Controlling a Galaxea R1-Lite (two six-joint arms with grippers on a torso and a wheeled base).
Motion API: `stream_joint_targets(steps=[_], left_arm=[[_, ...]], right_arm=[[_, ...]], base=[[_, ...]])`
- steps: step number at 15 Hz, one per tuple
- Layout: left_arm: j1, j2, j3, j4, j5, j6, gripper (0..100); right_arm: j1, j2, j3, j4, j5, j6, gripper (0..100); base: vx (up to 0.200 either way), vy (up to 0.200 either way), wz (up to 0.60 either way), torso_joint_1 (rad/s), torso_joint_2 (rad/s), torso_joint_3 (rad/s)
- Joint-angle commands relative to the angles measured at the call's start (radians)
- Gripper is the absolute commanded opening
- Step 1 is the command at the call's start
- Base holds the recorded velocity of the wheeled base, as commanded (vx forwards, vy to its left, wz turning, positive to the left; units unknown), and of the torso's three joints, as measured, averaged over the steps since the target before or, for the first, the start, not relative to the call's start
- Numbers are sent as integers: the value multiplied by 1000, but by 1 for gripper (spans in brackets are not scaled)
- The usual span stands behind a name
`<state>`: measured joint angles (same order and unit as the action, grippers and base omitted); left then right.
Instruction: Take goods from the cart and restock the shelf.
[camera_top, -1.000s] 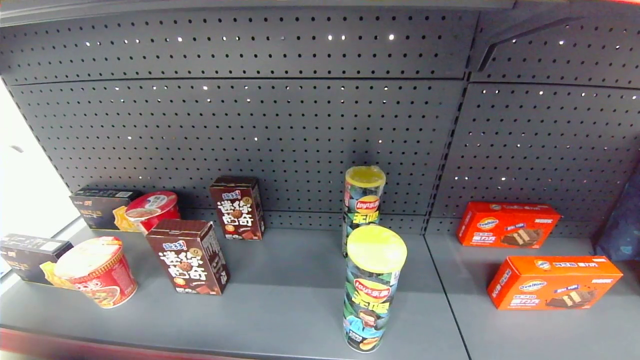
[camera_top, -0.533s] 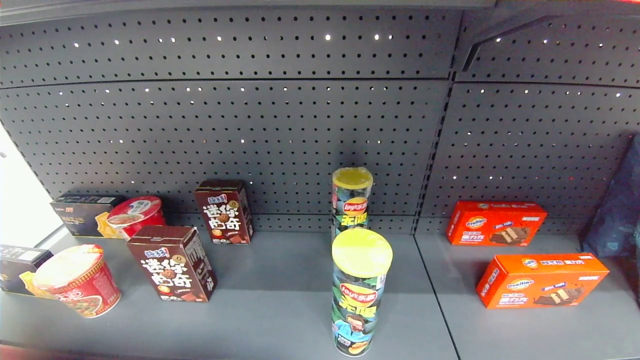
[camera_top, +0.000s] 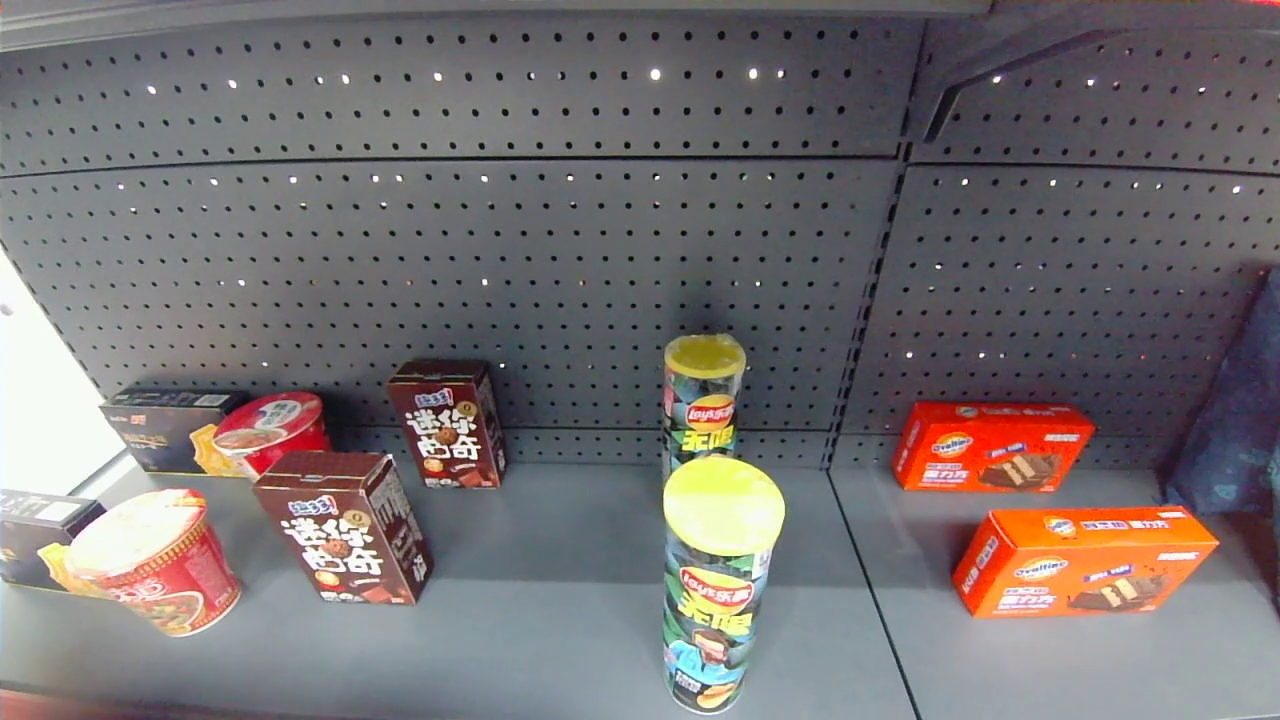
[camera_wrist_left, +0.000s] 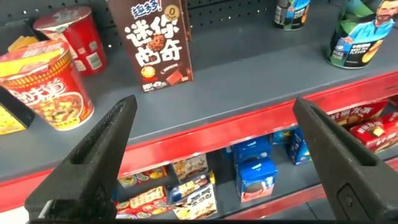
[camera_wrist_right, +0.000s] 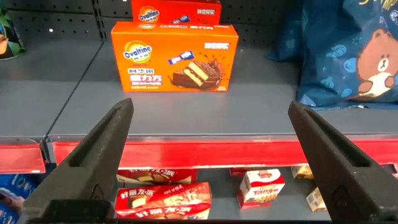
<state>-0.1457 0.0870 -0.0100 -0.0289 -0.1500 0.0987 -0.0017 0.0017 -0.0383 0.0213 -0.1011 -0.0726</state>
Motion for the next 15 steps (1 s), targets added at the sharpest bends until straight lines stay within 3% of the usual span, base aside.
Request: stream_joint_targets(steps=[1, 11, 15], left_arm=[[0, 5, -1, 0, -2, 4, 100], [-2, 5, -1, 1, -2, -5, 100], [0, 5, -1, 1, 0, -53, 100]], right_arm=[[0, 3, 0, 0, 0, -1, 100], [0, 3, 0, 0, -2, 8, 100], [0, 3, 0, 2, 0, 20, 100]], base=[[0, 0, 0, 0, 0, 0], [0, 0, 0, 0, 0, 0], [0, 0, 0, 0, 0, 0]])
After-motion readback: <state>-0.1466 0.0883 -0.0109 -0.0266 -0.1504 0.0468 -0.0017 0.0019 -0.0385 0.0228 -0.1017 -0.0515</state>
